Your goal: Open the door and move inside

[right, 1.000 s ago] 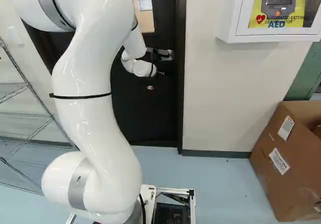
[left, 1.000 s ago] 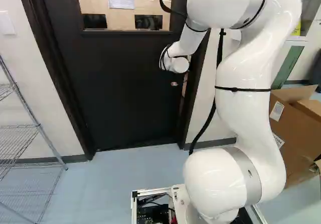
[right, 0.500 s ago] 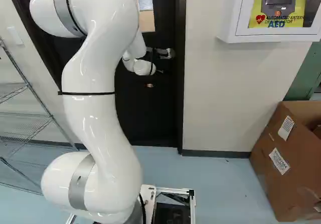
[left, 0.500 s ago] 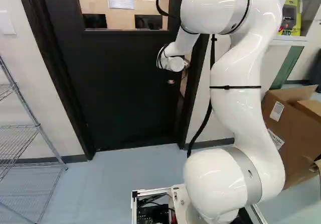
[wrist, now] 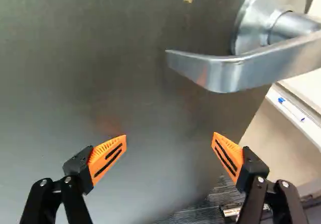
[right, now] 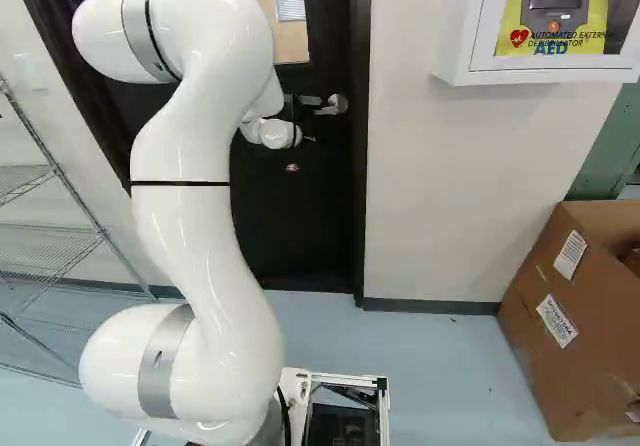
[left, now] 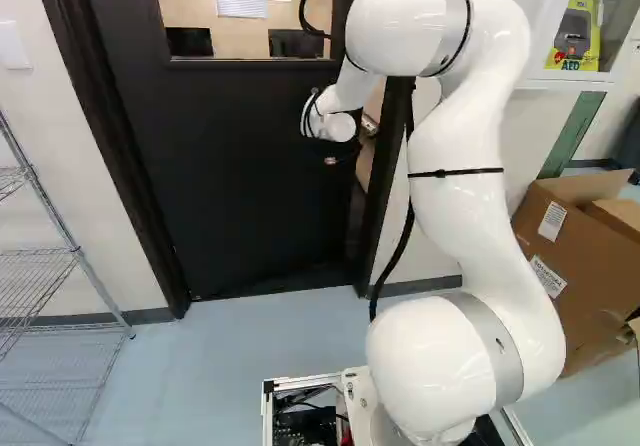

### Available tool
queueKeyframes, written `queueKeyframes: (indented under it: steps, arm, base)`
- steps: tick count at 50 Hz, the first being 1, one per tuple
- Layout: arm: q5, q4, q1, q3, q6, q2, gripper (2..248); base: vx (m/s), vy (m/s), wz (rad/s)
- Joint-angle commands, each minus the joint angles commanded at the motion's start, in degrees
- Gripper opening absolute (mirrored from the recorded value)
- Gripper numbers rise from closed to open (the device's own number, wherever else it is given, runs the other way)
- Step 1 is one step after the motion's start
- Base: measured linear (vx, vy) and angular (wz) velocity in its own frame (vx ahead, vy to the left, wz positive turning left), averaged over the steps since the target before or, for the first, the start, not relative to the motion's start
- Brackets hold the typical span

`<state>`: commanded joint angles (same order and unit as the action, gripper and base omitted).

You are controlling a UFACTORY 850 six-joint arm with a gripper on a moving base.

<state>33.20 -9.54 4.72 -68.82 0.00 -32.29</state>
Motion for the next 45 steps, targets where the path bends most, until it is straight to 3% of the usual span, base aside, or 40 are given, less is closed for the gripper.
queueKeyframes:
  steps: [27, 45]
  arm:
    - [0.0, 9.02, 3.57, -4.34, 0.0, -3.27, 247]
    - [0.0, 9.93, 4.54, -10.54, 0.0, -7.86, 247]
  base:
    - [0.0, 0.0, 0.0]
    - [0.0, 0.0, 0.0]
